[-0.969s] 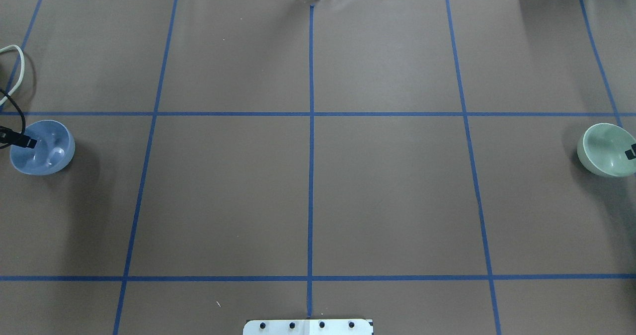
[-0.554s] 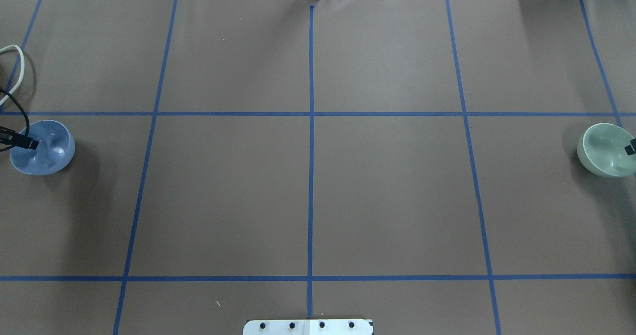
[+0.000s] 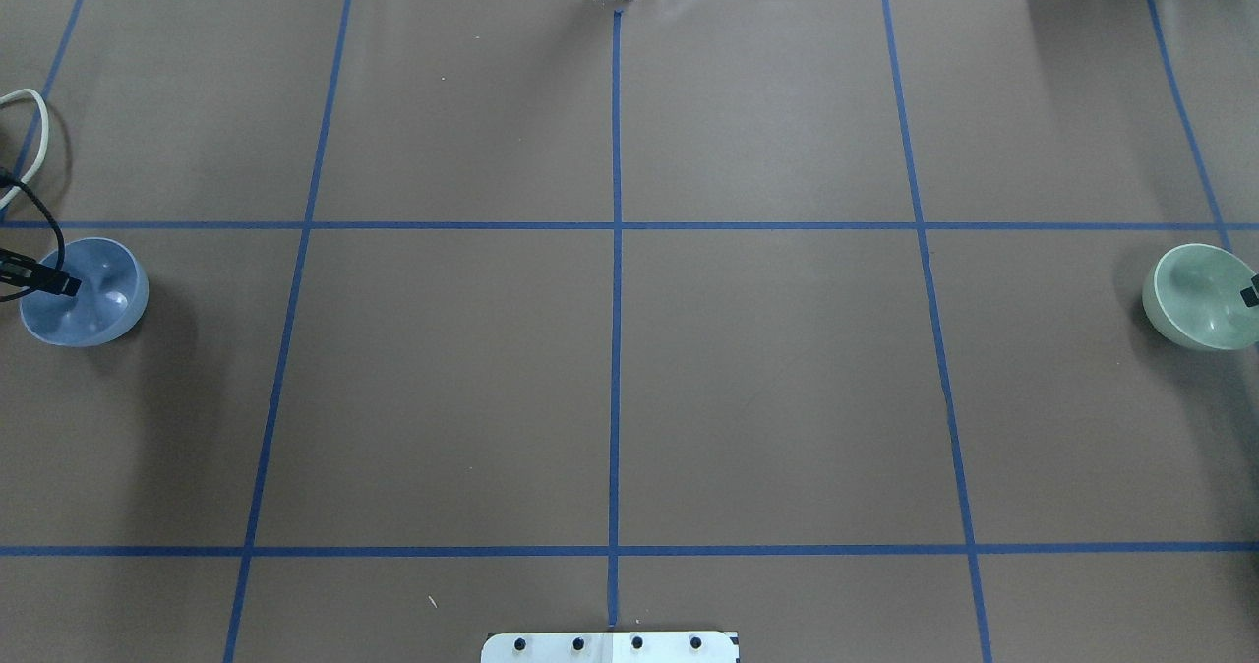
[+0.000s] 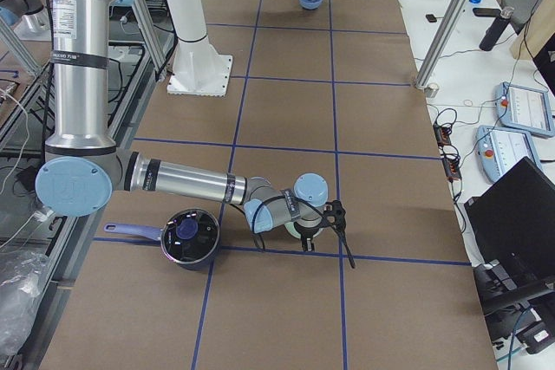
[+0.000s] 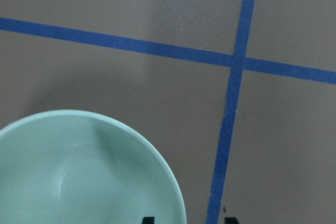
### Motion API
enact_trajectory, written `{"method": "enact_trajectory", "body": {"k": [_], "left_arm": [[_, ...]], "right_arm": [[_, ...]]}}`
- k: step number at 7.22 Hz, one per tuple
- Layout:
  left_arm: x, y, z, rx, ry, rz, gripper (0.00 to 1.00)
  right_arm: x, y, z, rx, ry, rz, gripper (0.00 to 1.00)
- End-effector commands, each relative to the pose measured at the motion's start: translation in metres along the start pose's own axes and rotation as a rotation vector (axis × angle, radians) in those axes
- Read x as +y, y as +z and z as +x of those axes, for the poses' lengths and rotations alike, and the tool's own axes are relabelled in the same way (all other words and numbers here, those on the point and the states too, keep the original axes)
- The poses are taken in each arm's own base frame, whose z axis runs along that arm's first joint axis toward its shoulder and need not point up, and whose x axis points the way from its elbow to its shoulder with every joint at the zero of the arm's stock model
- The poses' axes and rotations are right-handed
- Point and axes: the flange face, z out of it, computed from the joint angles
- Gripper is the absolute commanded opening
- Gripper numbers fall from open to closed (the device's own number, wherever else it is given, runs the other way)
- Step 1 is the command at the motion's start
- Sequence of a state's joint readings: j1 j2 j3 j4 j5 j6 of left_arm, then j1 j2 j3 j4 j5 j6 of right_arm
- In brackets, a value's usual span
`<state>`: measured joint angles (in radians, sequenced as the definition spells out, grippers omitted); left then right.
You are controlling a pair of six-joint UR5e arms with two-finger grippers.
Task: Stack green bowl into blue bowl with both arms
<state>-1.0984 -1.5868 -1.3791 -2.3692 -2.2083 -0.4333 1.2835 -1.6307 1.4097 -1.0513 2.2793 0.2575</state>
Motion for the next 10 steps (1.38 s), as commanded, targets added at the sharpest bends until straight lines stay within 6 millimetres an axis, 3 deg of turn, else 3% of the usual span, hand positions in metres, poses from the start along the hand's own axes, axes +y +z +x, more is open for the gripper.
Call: {"method": "enact_trajectory", "body": {"k": [1, 5, 7, 9, 10], "left_arm": [[-0.002, 0.004, -0.001, -0.001, -0.003, -0.007, 0.01], [-0.009, -0.004, 0.01, 0.025, 0.01, 0.005, 0.0], [-0.038, -0.024, 0.053, 0.167, 0.01, -0.026, 0.0], [-0.111, -0.059, 0.115, 0.184, -0.127, 0.007, 0.0], [-0.14, -0.062, 0.158, 0.217, -0.17, 0.012, 0.0]], "right_arm": [[0.0, 0.001, 0.0, -0.001, 0.001, -0.003, 0.0], [-0.007, -0.006, -0.009, -0.016, 0.009, 0.011, 0.0], [-0.026, -0.015, -0.026, -0.069, -0.005, 0.019, 0.0], [-0.069, -0.047, -0.067, -0.132, 0.104, 0.071, 0.0], [-0.09, -0.062, -0.089, -0.182, 0.151, 0.08, 0.0]]}}
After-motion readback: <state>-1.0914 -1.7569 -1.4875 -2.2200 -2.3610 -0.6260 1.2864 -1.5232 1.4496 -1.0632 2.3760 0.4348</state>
